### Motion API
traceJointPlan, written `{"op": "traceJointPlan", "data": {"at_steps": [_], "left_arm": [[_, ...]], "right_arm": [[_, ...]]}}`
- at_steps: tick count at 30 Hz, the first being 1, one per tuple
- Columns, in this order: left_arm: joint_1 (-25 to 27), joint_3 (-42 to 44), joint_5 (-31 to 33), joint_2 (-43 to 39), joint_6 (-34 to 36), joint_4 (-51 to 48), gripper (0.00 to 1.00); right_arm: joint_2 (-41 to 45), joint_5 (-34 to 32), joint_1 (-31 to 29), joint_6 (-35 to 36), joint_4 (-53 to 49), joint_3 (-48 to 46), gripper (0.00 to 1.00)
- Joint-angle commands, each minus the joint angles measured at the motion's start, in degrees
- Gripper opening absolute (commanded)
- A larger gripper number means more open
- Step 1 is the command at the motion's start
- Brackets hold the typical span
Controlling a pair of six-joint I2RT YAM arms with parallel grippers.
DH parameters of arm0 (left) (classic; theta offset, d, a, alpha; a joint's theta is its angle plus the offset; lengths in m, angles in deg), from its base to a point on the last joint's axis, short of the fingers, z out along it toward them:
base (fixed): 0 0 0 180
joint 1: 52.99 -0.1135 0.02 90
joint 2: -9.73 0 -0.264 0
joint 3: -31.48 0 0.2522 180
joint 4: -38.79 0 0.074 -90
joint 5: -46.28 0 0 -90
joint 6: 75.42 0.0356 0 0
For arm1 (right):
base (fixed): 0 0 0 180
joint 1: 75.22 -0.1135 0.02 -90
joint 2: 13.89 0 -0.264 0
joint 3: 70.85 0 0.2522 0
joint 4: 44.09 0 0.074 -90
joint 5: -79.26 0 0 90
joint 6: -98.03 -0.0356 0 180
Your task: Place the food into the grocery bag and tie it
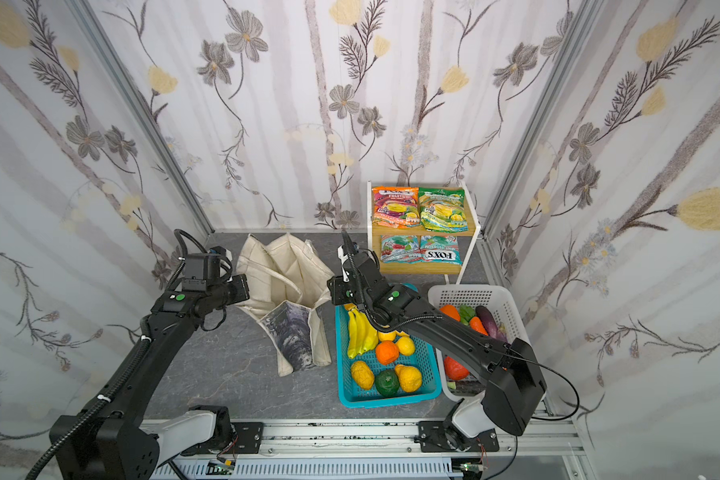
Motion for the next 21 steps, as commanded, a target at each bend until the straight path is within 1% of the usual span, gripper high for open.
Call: {"op": "traceJointPlan", "data": {"at_steps": [1, 4, 5, 7, 8, 11, 12, 15, 16, 17, 21], "left_arm": [[-0.02, -0.74, -1.10, -0.08, 2.16, 1.95, 0.00], [-0.11, -0.46, -1.86, -0.40, 3.31, 1.96, 0.00], [-0.16, -0.23, -1.89, -0.49, 3.49, 1.92, 0.00], [-0.33, 0.48, -1.55, -0.61, 3.54, 2.08, 0.00], [-0.53, 0.81, -1.11, -0.71, 3.46, 2.14, 0.00], [-0.97, 1.47, -1.03, -0.96, 3.17, 2.48, 0.00], [-0.95, 1.56, -1.25, -1.21, 3.10, 2.59, 0.00], [-1.06, 1.74, -1.61, -1.83, 3.18, 2.91, 0.00], [-1.04, 1.89, -1.65, -2.00, 3.15, 3.06, 0.00], [-1.08, 1.99, -2.05, -2.18, 3.27, 3.14, 0.00], [-1.17, 2.62, -4.49, -2.64, 2.93, 3.48, 0.00]], "right_arm": [[2.70, 0.55, 0.05, 3.07, 3.70, -0.70, 0.53], [6.09, -1.65, 0.09, 5.06, 4.74, -2.67, 0.64], [7.39, -2.64, 0.05, 5.58, 4.97, -3.46, 0.70], [9.94, -4.10, 0.05, 6.32, 5.43, -4.95, 0.90], [11.25, -4.39, 2.03, 6.76, 5.59, -5.85, 0.99], [15.24, -3.52, 4.18, 6.50, 5.83, -8.69, 1.00], [16.81, -4.29, 5.07, 5.87, 5.88, -10.07, 1.00], [21.11, -11.69, 7.25, 3.70, 5.23, -14.29, 1.00], [22.41, -12.76, 8.04, 3.81, 5.16, -15.74, 1.00], [23.92, -12.44, 9.12, 4.48, 5.66, -17.56, 1.00], [27.38, -5.92, 12.95, 4.94, 6.09, -21.89, 1.00]]}}
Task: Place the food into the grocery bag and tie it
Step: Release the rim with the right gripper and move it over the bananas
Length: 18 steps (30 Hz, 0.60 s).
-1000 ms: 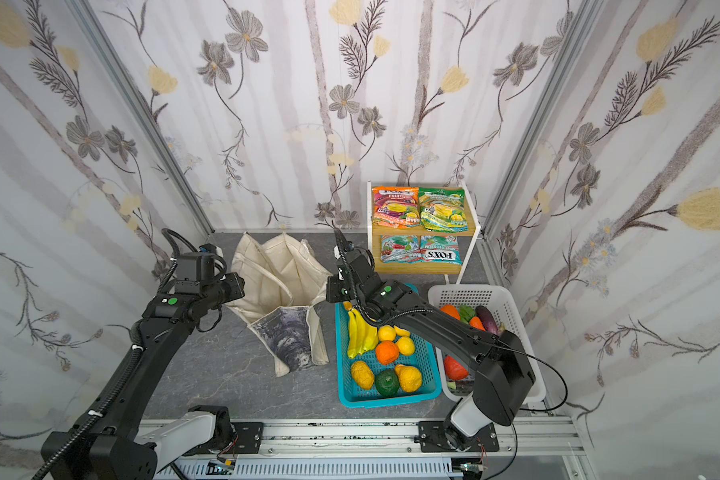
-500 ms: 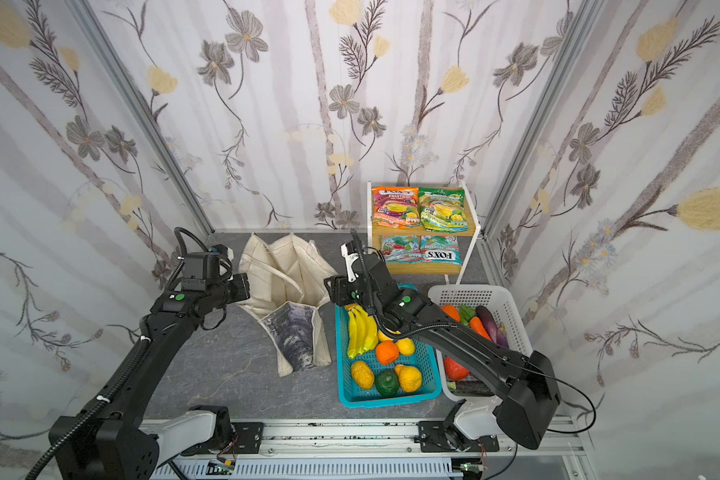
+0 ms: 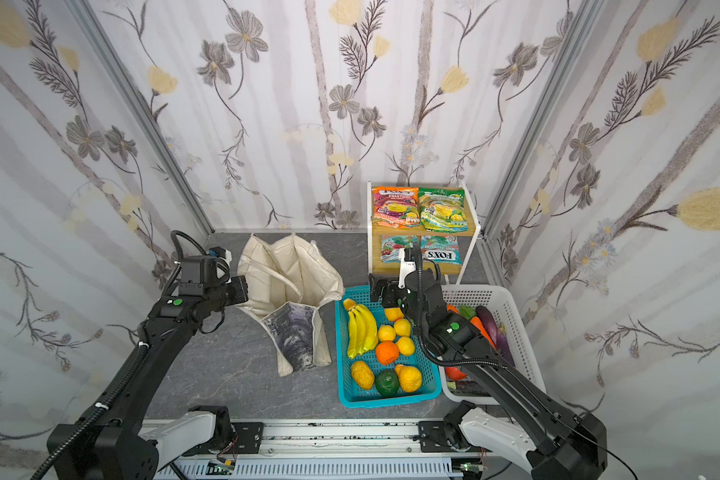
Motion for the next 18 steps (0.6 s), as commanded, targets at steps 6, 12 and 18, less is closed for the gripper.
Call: {"op": "traceJointPlan", "data": {"at_steps": [6, 12, 18], "left_arm": [[-0.22, 0.98, -2.03, -0.61, -0.17, 2.00, 0.00], [-0.56, 1.25, -3.01, -1.27, -0.70, 2.74, 0.00], [-0.74, 1.84, -3.15, -2.00, -1.31, 3.32, 0.00]], "right_arm": [[-0.63, 12.18, 6.12, -5.30, 0.96, -5.21, 1.00], [-7.15, 17.58, 6.20, -7.01, 0.56, -6.29, 1.00], [-12.24, 20.87, 6.01, -7.51, 3.19, -6.86, 1.00]]}}
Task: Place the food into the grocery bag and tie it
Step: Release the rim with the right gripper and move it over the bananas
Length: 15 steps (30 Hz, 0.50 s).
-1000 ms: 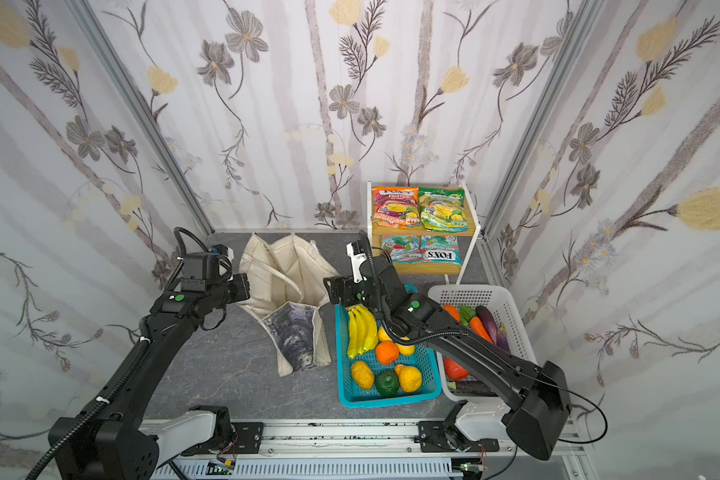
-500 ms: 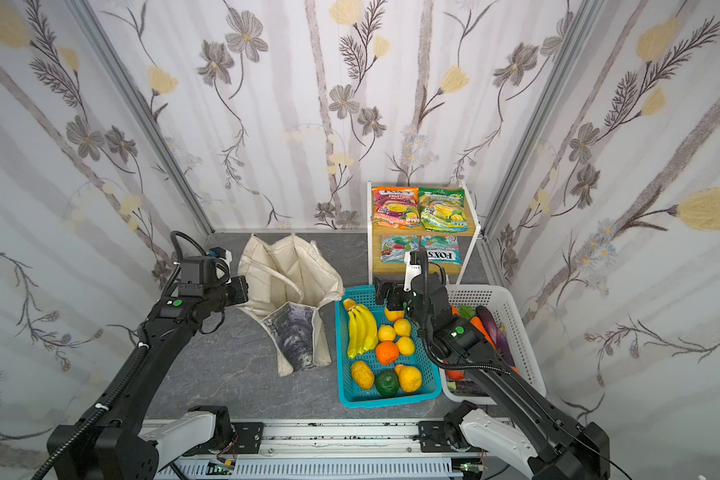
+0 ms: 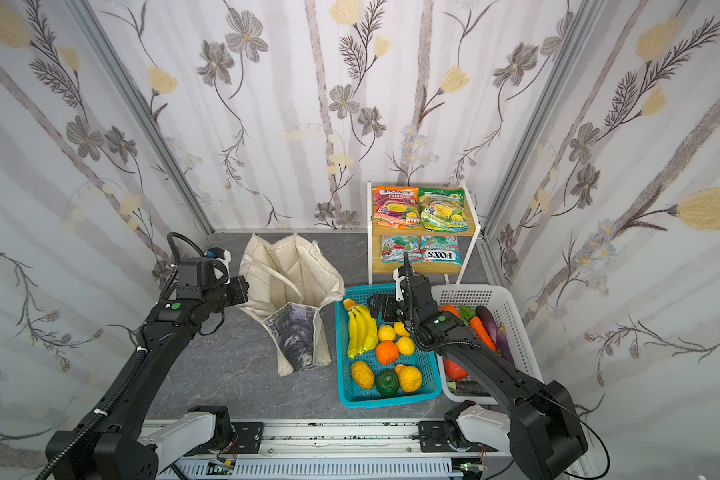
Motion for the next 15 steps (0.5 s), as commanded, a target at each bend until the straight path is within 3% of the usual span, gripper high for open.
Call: {"op": "traceJointPlan", "data": {"at_steps": [1, 7, 15], "left_arm": [[-0.15, 0.57, -0.75, -0.42, -0.51, 1.46, 0.00], [-0.23, 1.28, -0.27, -0.58, -1.00, 1.90, 0.00], [-0.23, 1.91, 0.42, -1.22, -1.65, 2.32, 0.00]], "right_arm": [[-1.41, 2.10, -0.36, -1.31, 3.44, -0.20, 1.00], [-5.06, 0.93, -1.82, -0.36, 3.17, 0.06, 0.97], [-9.66, 3.82, -2.35, -0.74, 7.61, -0.20, 0.71]]}}
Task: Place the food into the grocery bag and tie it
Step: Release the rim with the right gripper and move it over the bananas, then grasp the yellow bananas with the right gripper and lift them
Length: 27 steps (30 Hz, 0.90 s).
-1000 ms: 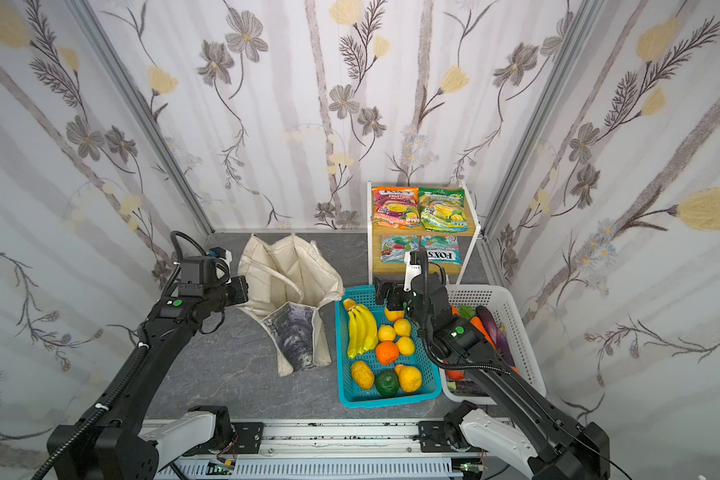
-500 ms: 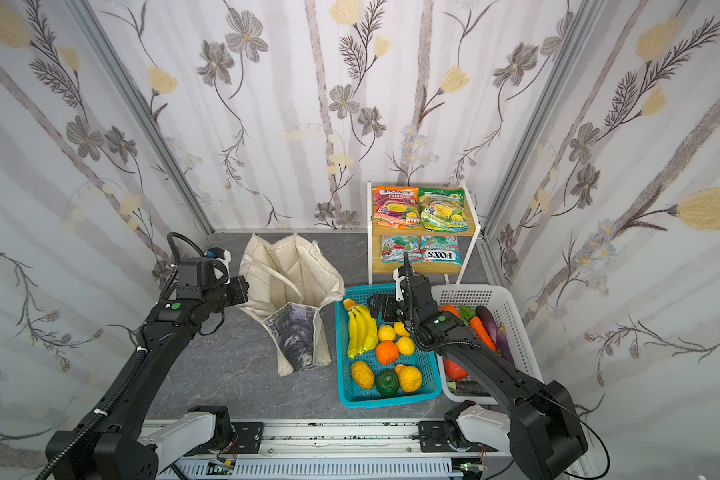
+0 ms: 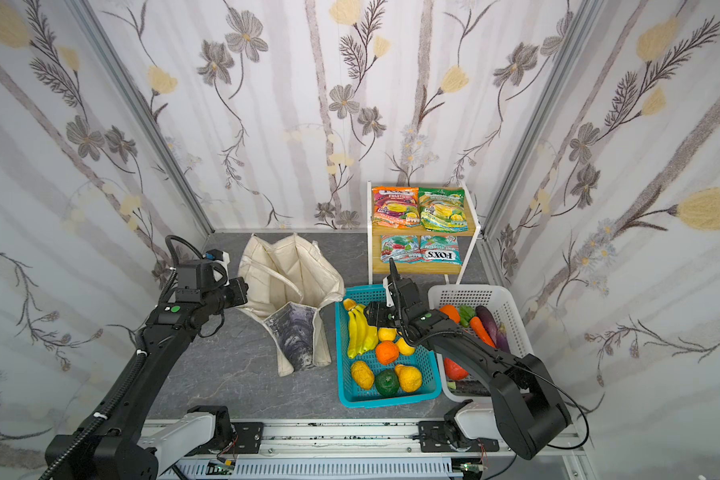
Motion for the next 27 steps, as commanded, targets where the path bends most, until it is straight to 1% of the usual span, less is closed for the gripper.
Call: {"op": "traceJointPlan", "data": {"at_steps": [1, 4, 8, 13, 15, 18, 21, 23, 26, 27], "left_arm": [[-0.04, 0.46, 0.19, -0.23, -0.84, 1.36, 0.00], [-0.04, 0.64, 0.06, -0.47, -0.93, 1.32, 0.00], [-0.04, 1.19, -0.12, -0.94, -1.07, 1.36, 0.00], [-0.04, 1.83, -0.21, -0.85, -1.59, 1.44, 0.00], [-0.04, 1.92, -0.22, -0.93, -1.64, 1.45, 0.00], [-0.04, 2.14, -0.05, -1.02, -1.72, 1.54, 0.00], [-0.04, 2.40, -0.44, -0.94, -1.99, 1.58, 0.00], [-0.04, 2.66, -0.49, -1.02, -2.24, 1.71, 0.00], [-0.04, 2.78, -0.23, -0.94, -2.25, 1.89, 0.00], [-0.04, 2.76, -0.16, -0.85, -2.25, 1.98, 0.00]], "right_arm": [[-2.37, 2.65, -0.09, 0.02, 5.52, -1.84, 0.70], [-4.67, 4.37, -0.12, -0.70, 6.43, -2.01, 0.68], [-4.82, 5.37, -0.14, -1.48, 8.56, -3.16, 0.66], [-4.80, 9.70, -0.22, -2.74, 13.64, -4.70, 0.56], [-7.36, 10.18, -0.25, -2.89, 13.60, -4.28, 0.54], [-8.81, 10.20, -0.33, -3.31, 13.48, -3.98, 0.53], [-9.68, 10.89, -0.59, -3.56, 13.93, -3.98, 0.58], [-9.90, 11.25, -0.54, -3.79, 14.65, -4.32, 0.57], [-10.07, 11.84, -0.43, -4.34, 15.60, -4.69, 0.52], [-10.15, 11.84, -0.51, -4.35, 15.69, -4.64, 0.49]]}}
